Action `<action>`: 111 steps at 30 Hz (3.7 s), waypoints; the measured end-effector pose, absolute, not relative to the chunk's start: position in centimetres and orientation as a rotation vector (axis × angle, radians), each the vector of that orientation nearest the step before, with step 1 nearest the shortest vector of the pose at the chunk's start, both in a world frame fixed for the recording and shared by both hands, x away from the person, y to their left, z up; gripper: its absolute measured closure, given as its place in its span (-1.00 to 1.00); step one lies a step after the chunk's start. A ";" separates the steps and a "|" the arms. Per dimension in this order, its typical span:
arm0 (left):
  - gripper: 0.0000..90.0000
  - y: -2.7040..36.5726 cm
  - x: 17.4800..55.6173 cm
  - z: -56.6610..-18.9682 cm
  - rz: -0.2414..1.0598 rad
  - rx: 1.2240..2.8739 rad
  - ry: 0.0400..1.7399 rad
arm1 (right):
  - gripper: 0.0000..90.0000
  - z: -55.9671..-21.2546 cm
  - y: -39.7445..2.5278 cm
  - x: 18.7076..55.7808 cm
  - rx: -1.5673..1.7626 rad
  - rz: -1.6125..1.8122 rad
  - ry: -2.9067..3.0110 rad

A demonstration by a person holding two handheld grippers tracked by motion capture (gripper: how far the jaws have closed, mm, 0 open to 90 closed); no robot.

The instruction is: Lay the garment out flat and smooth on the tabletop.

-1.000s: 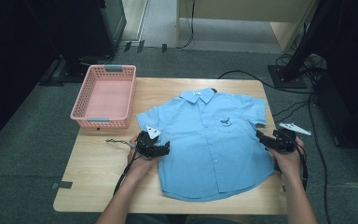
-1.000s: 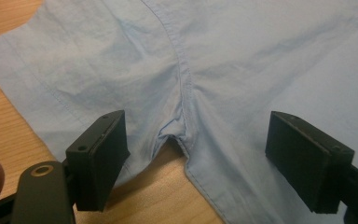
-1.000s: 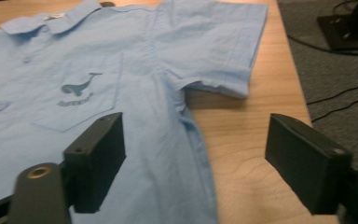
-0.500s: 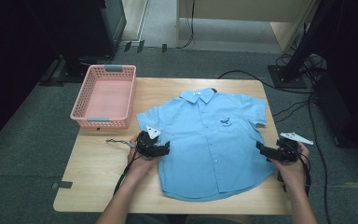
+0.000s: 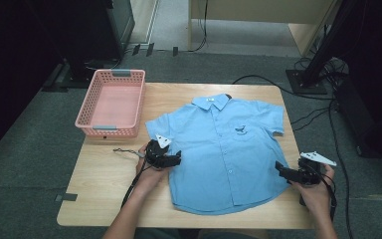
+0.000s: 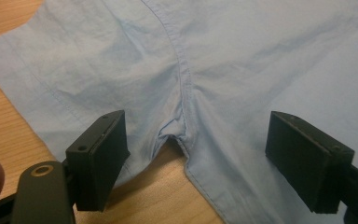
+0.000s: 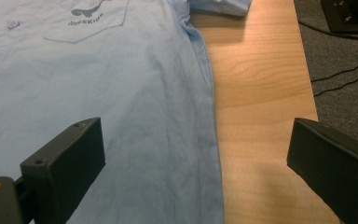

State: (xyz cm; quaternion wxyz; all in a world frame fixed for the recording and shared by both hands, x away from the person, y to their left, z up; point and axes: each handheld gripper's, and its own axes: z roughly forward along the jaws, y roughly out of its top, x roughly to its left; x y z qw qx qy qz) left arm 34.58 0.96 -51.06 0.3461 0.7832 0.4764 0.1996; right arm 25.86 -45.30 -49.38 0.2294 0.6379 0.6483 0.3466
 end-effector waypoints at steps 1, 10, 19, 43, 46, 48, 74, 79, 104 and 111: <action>-0.52 1.0 34.6 -51.1 0.518 2.033 1.236 | -0.93 -49.5 -45.3 25.7 1.753 0.949 1.785; -0.52 1.0 34.6 -51.1 0.518 2.033 1.236 | -0.94 -49.9 -45.6 24.0 1.759 0.913 1.794; -0.52 1.0 34.6 -51.1 0.518 2.033 1.236 | -0.97 -50.5 -45.6 22.2 1.751 0.883 1.814; -0.94 1.3 34.7 -50.9 0.472 2.036 1.231 | -0.98 -51.1 -45.0 21.6 1.698 0.781 1.864; -0.98 1.5 34.6 -50.6 0.462 2.027 1.226 | -0.98 -51.1 -45.0 21.6 1.698 0.781 1.864; -1.00 1.6 34.5 -50.3 0.469 2.024 1.221 | -0.98 -51.1 -45.0 21.6 1.698 0.781 1.865; -1.00 5.4 32.9 -45.8 0.536 1.929 1.205 | -0.98 -51.1 -45.0 21.6 1.699 0.781 1.864; -1.00 6.7 32.7 -45.6 0.546 1.914 1.219 | -0.98 -51.1 -45.0 21.6 1.699 0.781 1.864; -1.00 11.8 31.4 -45.9 0.595 1.888 1.286 | -0.98 -51.1 -45.0 21.6 1.698 0.780 1.864; -1.00 13.1 30.9 -46.2 0.609 1.885 1.308 | -0.98 -51.1 -45.0 21.6 1.698 0.780 1.865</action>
